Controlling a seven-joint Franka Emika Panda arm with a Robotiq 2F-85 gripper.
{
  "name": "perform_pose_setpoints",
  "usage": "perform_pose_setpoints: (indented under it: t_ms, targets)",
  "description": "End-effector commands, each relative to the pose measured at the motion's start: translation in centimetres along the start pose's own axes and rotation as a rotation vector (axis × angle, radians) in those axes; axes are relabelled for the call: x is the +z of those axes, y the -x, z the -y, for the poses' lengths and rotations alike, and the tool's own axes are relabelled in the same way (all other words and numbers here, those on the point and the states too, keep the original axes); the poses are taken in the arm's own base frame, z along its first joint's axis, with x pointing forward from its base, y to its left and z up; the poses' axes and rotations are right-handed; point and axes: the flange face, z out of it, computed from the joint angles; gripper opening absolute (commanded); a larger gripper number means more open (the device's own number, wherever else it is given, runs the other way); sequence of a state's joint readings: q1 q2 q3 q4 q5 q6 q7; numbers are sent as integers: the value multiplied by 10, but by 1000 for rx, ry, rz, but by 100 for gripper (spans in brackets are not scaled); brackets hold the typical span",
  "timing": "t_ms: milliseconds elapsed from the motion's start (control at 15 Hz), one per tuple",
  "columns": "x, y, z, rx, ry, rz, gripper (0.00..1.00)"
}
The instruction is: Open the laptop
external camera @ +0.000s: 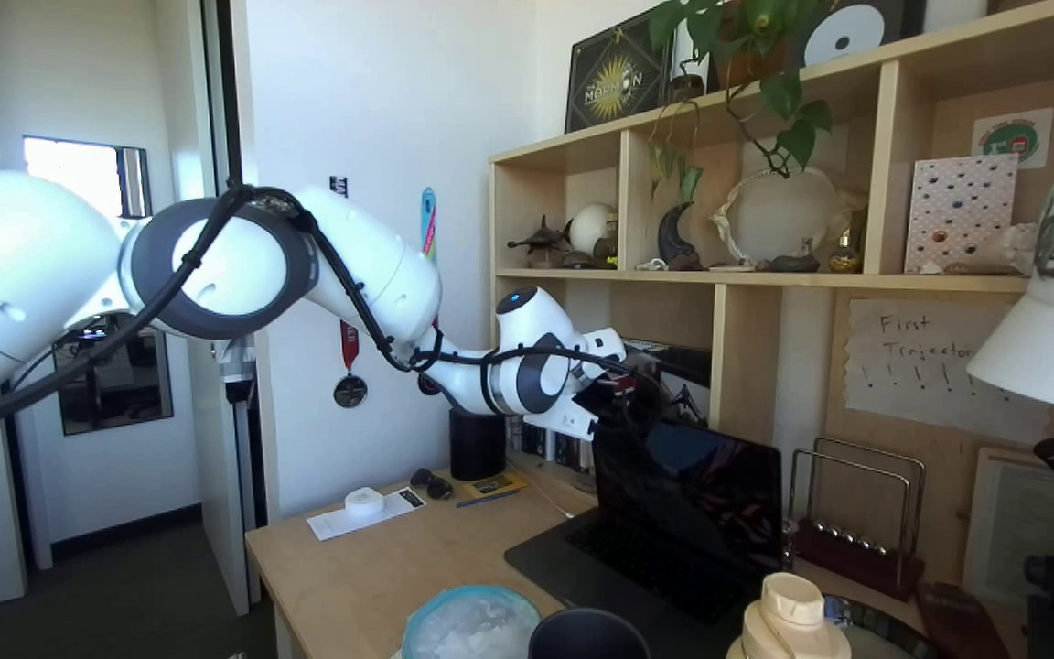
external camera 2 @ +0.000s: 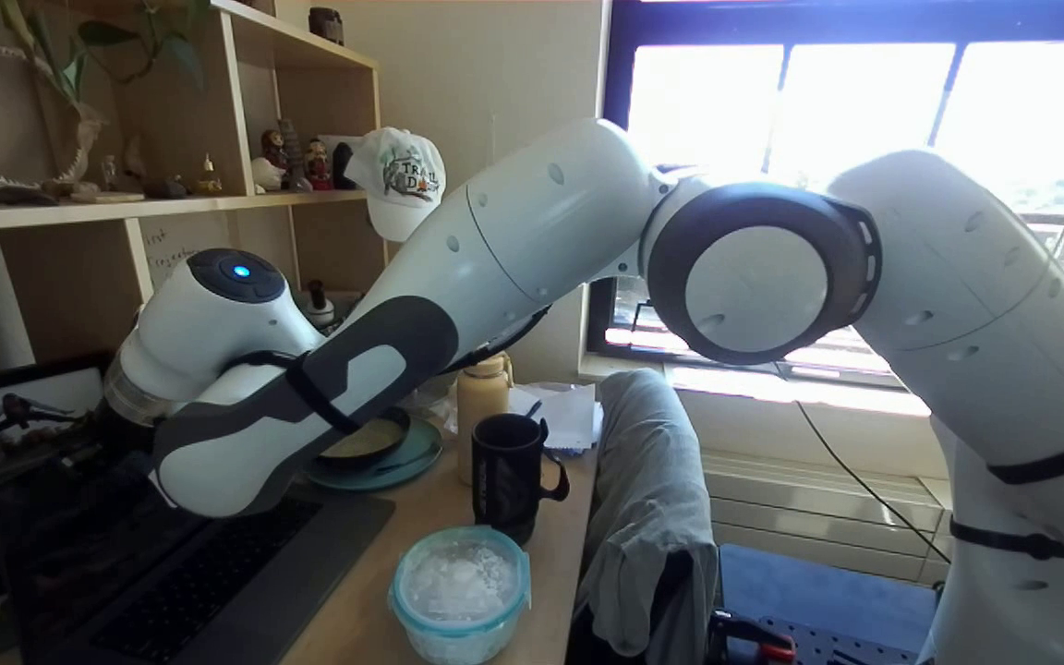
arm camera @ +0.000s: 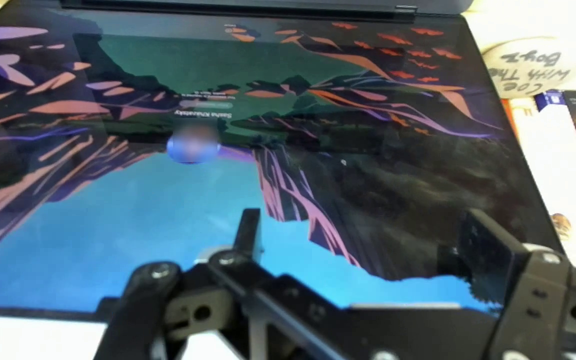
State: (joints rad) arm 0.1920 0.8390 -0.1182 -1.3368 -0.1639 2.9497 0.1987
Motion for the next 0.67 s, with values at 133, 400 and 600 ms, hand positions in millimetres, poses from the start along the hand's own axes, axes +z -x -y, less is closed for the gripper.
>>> perform_pose_setpoints:
  t_ms: [133,400,600]
  targets:
    - [-76,-31,22,-1,-38,153,100]
    - [-122,-45,21,10,-48,274,100]
    - [-134,-35,19,10,-130,385,100]
